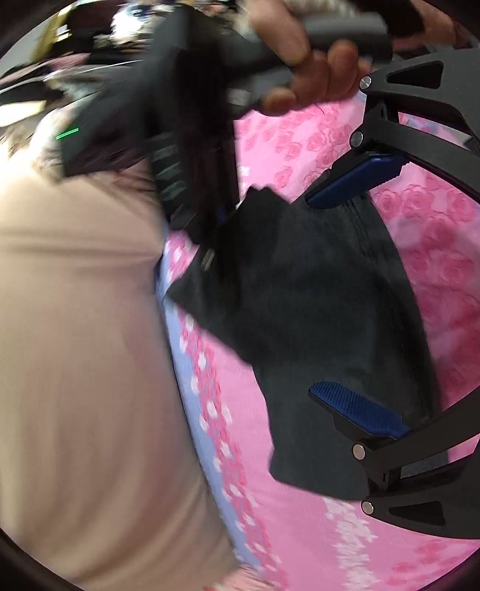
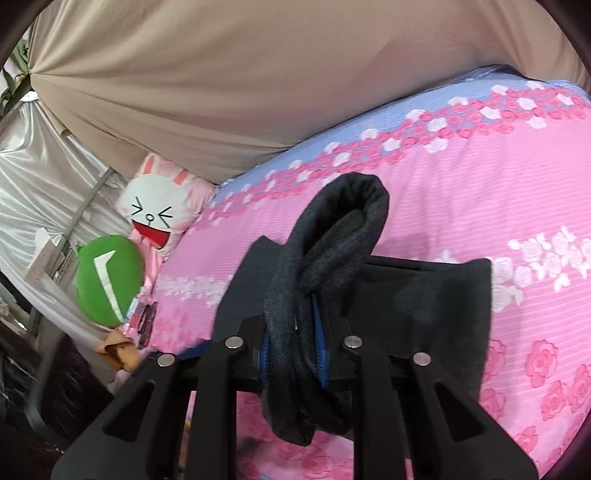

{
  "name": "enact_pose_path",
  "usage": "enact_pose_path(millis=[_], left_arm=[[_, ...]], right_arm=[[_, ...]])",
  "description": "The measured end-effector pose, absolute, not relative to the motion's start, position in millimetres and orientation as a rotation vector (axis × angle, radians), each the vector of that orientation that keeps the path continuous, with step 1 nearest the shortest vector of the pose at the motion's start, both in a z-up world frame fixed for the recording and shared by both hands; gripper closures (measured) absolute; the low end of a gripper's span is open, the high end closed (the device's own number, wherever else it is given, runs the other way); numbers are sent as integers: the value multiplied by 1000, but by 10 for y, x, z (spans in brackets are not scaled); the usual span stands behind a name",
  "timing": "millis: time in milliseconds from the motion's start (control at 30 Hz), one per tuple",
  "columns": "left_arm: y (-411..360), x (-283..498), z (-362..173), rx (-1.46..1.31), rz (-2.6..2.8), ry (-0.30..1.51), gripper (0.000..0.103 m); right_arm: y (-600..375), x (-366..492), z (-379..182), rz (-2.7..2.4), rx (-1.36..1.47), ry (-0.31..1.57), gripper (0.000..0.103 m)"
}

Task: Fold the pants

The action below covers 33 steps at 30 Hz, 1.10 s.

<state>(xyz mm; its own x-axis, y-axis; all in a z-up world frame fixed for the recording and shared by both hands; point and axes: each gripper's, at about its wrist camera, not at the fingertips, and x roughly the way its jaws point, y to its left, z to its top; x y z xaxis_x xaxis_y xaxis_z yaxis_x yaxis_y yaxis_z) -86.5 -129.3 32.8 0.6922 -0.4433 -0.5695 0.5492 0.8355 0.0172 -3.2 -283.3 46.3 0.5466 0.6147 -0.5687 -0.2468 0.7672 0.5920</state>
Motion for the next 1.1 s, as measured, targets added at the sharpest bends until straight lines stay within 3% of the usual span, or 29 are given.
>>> enact_pose_path(millis=[67, 100, 133, 167, 200, 233, 300, 367, 500, 633, 767, 833, 900, 1100], left_arm=[[-1482, -773, 259, 222, -544, 571, 11], [-1533, -702, 221, 222, -538, 586, 31], [-1559, -591, 170, 212, -547, 627, 60], [-1549, -449, 126, 181, -563, 679, 70], [-1487, -369, 121, 155, -547, 702, 86], [-1386, -281, 142, 114, -547, 722, 87], [-952, -132, 330, -47, -570, 732, 87], [-409, -80, 625, -183, -562, 697, 87], [435, -200, 1202, -260, -448, 558, 87], [1030, -398, 1550, -301, -352, 489, 87], [1346, -512, 1567, -297, -274, 469, 87], [1392, -493, 1512, -306, -265, 484, 87], [1368, -461, 1456, -322, -279, 499, 87], [1011, -544, 1478, -253, -390, 491, 86]], right_arm=[[-2817, -43, 516, 554, 488, 853, 85], [-2828, -56, 538, 564, 492, 850, 85], [-2840, -79, 571, 573, 489, 843, 85], [-2876, -93, 594, 576, 500, 826, 84], [-2958, -132, 628, 551, 503, 795, 83], [-3012, -167, 651, 518, 496, 769, 82], [-3175, -353, 695, 392, 444, 689, 64], [-3136, -479, 647, 298, 331, 671, 57], [-2504, -526, 303, 337, 115, 756, 57], [-1693, -390, -21, 486, -5, 821, 49], [-1215, -136, -229, 563, -32, 879, 48], [-1044, -40, -348, 564, -60, 919, 57], [-938, -5, -334, 566, -78, 910, 57], [-1286, 6, -247, 557, 84, 911, 57]])
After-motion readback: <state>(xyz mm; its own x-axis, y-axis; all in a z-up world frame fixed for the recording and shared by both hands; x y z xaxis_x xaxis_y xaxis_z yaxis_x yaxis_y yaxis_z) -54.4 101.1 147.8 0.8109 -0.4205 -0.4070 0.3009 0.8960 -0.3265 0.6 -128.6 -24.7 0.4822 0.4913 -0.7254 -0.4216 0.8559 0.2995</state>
